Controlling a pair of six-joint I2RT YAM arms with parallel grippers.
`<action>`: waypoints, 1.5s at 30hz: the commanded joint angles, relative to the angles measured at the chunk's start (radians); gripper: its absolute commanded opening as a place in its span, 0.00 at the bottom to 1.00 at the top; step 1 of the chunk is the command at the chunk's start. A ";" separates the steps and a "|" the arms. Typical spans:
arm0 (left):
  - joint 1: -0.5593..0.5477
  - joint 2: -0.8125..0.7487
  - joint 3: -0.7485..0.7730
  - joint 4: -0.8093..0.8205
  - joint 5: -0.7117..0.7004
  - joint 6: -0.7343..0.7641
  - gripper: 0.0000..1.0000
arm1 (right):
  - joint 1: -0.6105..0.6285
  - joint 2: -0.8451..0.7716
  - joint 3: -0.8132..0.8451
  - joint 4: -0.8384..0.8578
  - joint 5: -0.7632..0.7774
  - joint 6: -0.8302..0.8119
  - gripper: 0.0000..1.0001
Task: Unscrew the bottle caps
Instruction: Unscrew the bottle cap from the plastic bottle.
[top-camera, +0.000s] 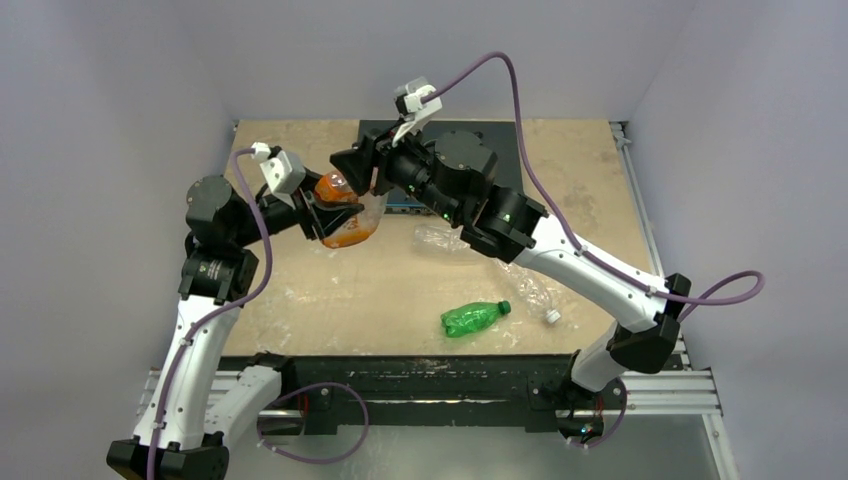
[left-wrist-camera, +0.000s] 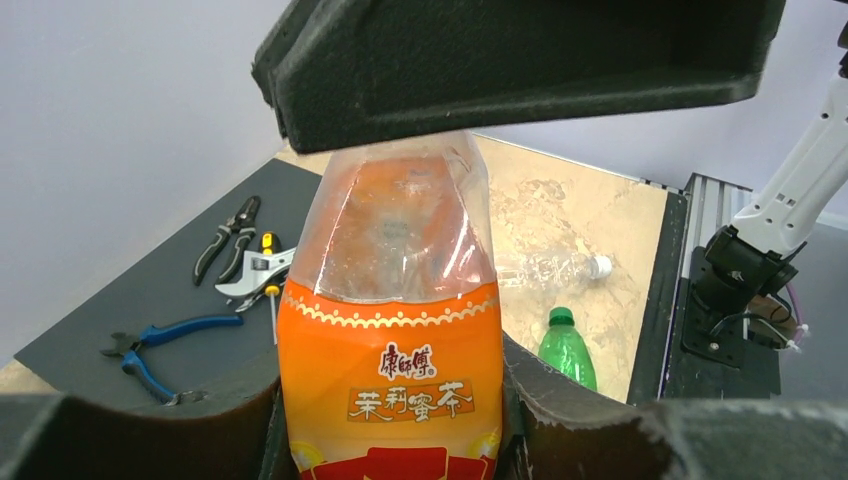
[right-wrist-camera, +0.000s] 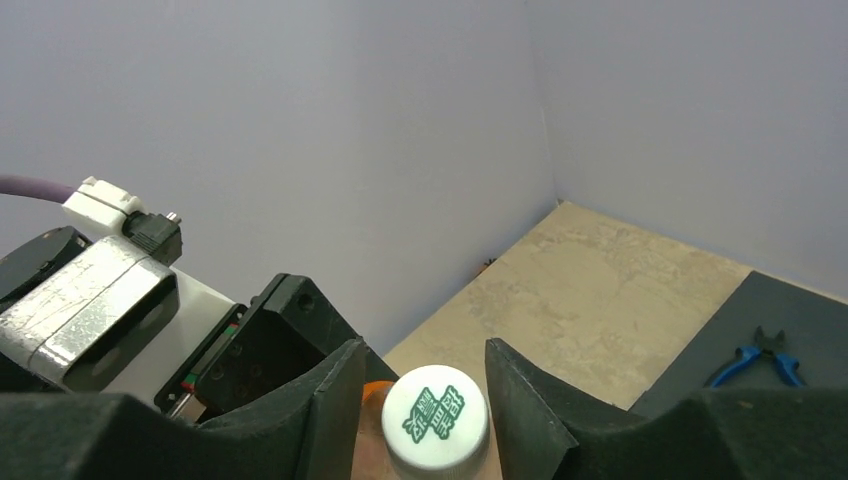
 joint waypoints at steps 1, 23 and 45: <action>-0.002 -0.006 -0.002 0.004 -0.021 0.016 0.00 | 0.007 -0.014 0.060 -0.002 0.033 -0.004 0.57; -0.002 -0.006 0.010 0.009 -0.022 0.004 0.00 | 0.007 0.002 0.085 -0.025 -0.015 -0.012 0.24; -0.003 0.059 0.024 0.540 0.220 -0.665 0.00 | -0.034 -0.167 -0.128 0.172 -0.364 -0.054 0.00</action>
